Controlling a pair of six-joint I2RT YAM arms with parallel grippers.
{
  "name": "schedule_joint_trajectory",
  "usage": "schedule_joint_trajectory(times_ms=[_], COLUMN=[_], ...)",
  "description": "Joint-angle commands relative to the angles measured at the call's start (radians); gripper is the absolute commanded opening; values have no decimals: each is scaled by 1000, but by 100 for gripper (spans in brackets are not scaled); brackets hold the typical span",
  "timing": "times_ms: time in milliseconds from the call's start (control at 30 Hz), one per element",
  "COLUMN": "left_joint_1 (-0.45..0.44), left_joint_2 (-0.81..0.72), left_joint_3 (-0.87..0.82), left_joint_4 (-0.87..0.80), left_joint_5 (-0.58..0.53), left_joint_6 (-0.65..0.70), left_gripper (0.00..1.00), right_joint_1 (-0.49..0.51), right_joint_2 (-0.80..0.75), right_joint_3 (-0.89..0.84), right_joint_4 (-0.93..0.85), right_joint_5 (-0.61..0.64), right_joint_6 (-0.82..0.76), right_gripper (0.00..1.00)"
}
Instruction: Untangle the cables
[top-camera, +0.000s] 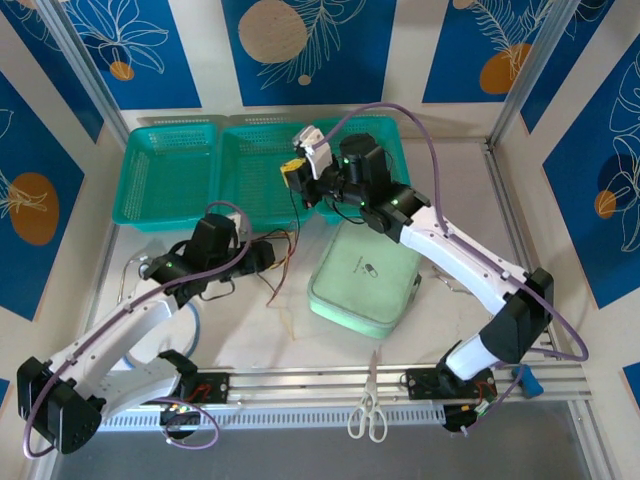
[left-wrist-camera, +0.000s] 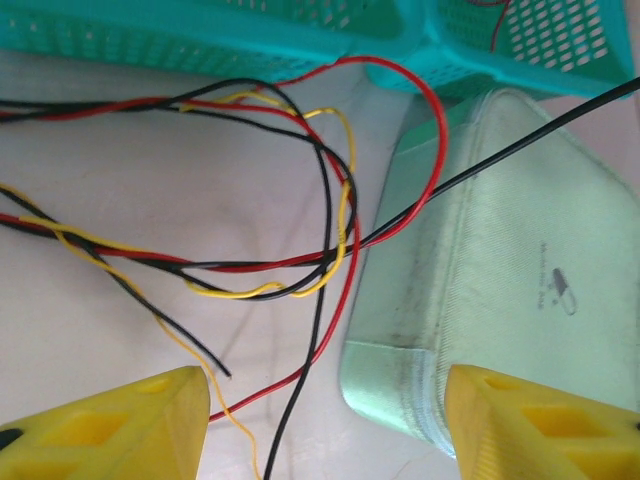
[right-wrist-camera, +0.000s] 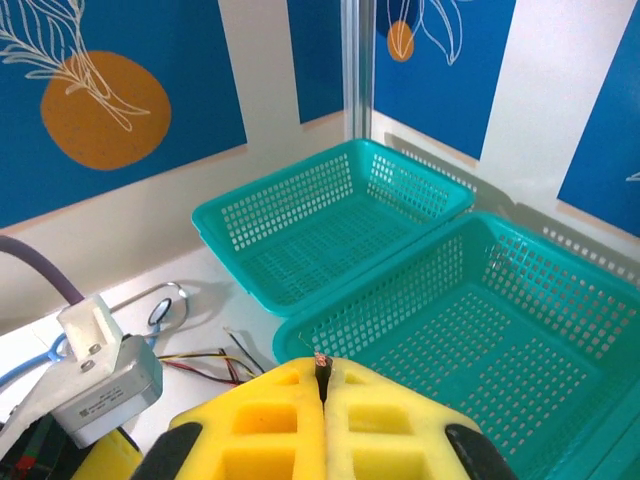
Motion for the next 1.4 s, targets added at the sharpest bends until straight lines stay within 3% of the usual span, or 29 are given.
schedule_joint_trajectory(times_ms=[0, 167, 267, 633, 867, 1167, 1367], left_joint_1=[11, 11, 15, 95, 98, 94, 66], left_joint_2=[-19, 13, 57, 174, 372, 491, 525], left_joint_3=[55, 57, 61, 76, 151, 203, 209], left_joint_4=[-46, 13, 81, 262, 365, 440, 468], left_joint_5=[2, 51, 139, 252, 349, 395, 409], left_joint_6=[35, 42, -2, -116, -132, -172, -190], left_gripper=[65, 66, 56, 61, 57, 56, 38], right_joint_1=[3, -5, -8, -20, -20, -19, -21], right_joint_2=[-67, -83, -90, -144, -167, -194, -199], right_joint_3=[-1, 5, -42, -161, -178, -193, -194], right_joint_4=[77, 67, 77, 140, 136, 133, 133], right_joint_5=[-9, -13, -3, 2, 4, 3, 12], right_joint_6=[5, 7, 29, 81, 95, 105, 95], right_gripper=[0, 0, 0, 0, 0, 0, 0])
